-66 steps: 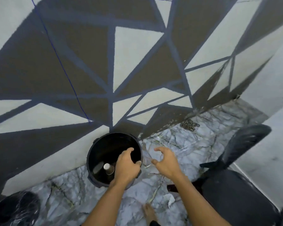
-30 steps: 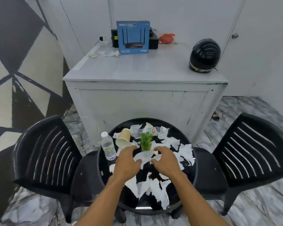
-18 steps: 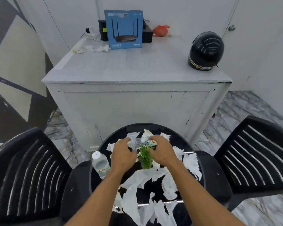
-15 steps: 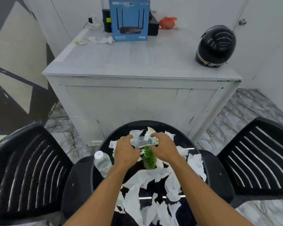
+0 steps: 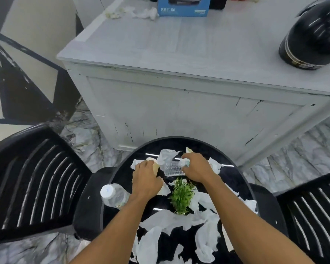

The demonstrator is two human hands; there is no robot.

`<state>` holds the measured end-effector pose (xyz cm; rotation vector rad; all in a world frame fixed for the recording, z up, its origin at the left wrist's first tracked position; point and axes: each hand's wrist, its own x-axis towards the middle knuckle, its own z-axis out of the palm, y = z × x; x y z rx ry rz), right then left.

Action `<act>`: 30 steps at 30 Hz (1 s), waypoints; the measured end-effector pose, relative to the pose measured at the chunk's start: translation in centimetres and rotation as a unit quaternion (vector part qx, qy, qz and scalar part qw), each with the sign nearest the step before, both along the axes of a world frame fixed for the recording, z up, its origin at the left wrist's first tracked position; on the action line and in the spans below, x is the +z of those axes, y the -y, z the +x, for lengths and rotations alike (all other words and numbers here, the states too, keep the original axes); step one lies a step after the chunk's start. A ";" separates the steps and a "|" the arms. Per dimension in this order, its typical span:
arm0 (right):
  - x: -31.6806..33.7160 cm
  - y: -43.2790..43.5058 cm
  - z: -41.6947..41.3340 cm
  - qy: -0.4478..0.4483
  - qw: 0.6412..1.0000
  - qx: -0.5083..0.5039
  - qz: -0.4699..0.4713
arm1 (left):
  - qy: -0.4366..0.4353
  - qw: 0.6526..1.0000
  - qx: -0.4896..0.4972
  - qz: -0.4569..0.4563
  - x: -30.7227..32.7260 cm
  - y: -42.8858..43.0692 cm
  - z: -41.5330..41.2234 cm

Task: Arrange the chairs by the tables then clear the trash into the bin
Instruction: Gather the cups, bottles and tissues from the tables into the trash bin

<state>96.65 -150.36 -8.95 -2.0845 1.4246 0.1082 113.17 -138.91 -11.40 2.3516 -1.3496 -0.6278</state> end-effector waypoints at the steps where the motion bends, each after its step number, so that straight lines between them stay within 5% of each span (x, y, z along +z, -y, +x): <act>1: -0.5 0.5 -0.1 -0.007 1.000 0.011 0.003 | 0.017 1.000 0.004 0.008 -0.3 0.2 -0.1; 10: -4.3 2.7 -1.1 -0.075 0.987 0.122 -0.072 | 0.087 0.990 0.078 0.076 -1.8 0.2 -1.4; 14: -4.3 2.5 -1.7 -0.070 0.984 0.133 -0.093 | 0.060 0.993 0.099 0.031 -1.2 -0.2 -2.0; 21: 2.5 1.7 -1.2 0.086 0.989 0.011 -0.120 | 0.012 0.982 0.139 -0.127 4.1 -1.1 -2.4; 30: 18.1 -5.8 6.9 0.319 0.922 -0.060 -0.213 | 0.034 0.917 0.171 -0.359 17.2 -7.3 1.4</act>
